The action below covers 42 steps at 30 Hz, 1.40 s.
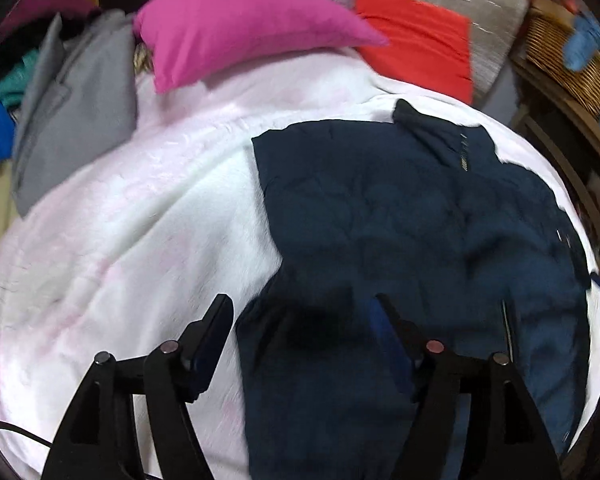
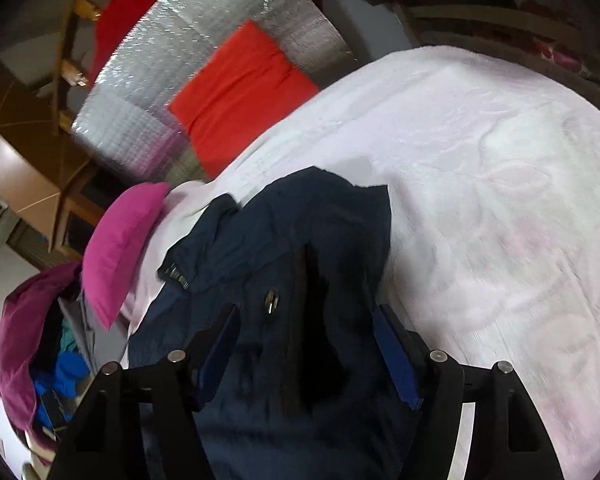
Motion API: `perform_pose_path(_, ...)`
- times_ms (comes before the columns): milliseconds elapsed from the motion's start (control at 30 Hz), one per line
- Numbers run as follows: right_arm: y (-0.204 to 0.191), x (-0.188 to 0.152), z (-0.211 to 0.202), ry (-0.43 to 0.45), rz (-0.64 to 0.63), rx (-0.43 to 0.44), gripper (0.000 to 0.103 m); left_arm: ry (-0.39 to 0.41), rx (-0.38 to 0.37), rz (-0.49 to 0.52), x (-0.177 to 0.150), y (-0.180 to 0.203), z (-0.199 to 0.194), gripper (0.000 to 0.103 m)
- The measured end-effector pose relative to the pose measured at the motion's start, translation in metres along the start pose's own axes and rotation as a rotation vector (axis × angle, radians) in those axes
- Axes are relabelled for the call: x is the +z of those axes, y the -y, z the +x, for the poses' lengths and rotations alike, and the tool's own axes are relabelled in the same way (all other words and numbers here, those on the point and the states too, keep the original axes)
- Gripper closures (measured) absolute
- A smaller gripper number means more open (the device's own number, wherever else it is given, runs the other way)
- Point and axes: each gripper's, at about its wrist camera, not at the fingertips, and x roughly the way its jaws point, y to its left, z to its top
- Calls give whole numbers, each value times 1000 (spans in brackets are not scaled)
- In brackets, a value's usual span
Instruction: Fold large clothes
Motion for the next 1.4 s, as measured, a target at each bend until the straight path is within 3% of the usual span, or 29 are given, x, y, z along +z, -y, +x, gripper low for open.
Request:
perform_pose_path(300, 12, -62, -68, -28, -33, 55, 30, 68, 46, 98, -89, -1, -75, 30)
perform_pose_path(500, 19, -107, -94, -73, -65, 52, 30, 36, 48, 57, -141, 0, -92, 30)
perform_pose_path(667, 39, -137, -111, -89, -77, 28, 32, 15, 131, 69, -176, 1, -97, 30)
perform_pose_path(767, 50, -155, -121, -94, -90, -17, 39, 23, 189, 88, -187, 5, -102, 30)
perform_pose_path(1400, 44, -182, -164, -81, -99, 15, 40, 162, 254, 54, -211, 4, -170, 29)
